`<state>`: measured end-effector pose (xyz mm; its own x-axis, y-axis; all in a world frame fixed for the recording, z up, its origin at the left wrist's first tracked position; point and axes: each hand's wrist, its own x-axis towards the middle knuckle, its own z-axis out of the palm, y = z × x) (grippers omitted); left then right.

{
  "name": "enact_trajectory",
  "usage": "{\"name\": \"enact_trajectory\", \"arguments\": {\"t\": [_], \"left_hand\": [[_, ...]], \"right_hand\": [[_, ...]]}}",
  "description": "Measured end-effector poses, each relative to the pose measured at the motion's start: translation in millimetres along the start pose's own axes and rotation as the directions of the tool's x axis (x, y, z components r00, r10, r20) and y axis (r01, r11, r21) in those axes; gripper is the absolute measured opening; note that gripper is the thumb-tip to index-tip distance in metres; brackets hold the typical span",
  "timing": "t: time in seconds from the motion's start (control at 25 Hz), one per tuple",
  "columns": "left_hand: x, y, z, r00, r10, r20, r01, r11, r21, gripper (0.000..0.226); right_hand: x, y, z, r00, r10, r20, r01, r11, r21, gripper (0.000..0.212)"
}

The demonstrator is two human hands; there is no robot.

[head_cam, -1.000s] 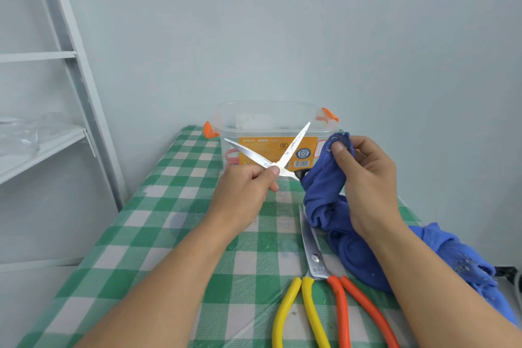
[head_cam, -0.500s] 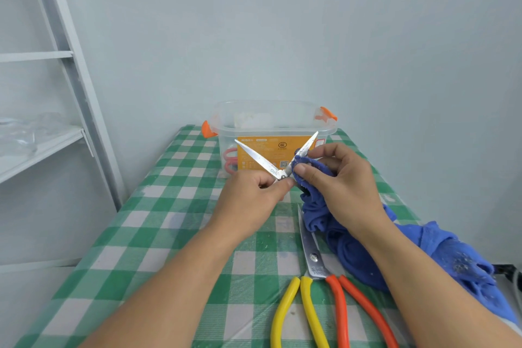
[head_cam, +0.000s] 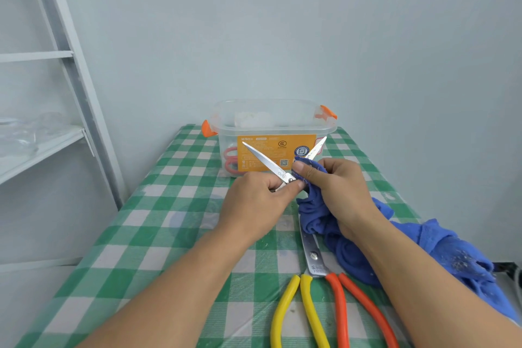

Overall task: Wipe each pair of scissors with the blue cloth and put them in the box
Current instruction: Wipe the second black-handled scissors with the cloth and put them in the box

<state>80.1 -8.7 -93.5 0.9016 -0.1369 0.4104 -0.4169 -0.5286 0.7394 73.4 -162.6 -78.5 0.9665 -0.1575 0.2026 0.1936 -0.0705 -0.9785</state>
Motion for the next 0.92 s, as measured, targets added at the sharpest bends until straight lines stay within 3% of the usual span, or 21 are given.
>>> {"name": "enact_trajectory", "arguments": {"t": [0.08, 0.24, 0.44, 0.6, 0.76, 0.92], "left_hand": [[0.1, 2.2, 0.4, 1.0, -0.013, -0.026, 0.013, 1.0, 0.0, 0.064], [-1.6, 6.3, 0.8, 0.999, 0.01, -0.048, -0.009, 1.0, 0.018, 0.064], [-3.7, 3.1, 3.5, 0.999, 0.008, -0.033, -0.007, 0.999, 0.038, 0.059], [-3.4, -3.9, 1.1, 0.997, -0.066, 0.039, 0.069, 0.996, -0.063, 0.064], [-2.2, 0.7, -2.5, 0.966, -0.171, 0.195, 0.208, 0.961, -0.185, 0.046], [-1.9, 4.9, -7.0, 0.918, -0.223, 0.328, 0.319, 0.907, -0.274, 0.039]], "right_hand": [[-1.7, -2.7, 2.4, 0.999, -0.035, -0.033, 0.035, 0.999, -0.013, 0.053], [-1.1, -5.9, 2.4, 0.991, -0.057, -0.121, 0.055, 0.998, -0.018, 0.041], [-0.8, 0.0, 0.2, 0.991, -0.04, -0.126, 0.045, 0.998, 0.036, 0.039], [-0.4, 1.6, -2.9, 0.991, -0.067, -0.117, 0.073, 0.996, 0.044, 0.024], [3.5, 1.2, -5.3, 0.988, -0.08, -0.131, 0.087, 0.995, 0.053, 0.037], [3.8, 1.2, -4.7, 0.995, -0.084, -0.05, 0.086, 0.995, 0.044, 0.03]]}}
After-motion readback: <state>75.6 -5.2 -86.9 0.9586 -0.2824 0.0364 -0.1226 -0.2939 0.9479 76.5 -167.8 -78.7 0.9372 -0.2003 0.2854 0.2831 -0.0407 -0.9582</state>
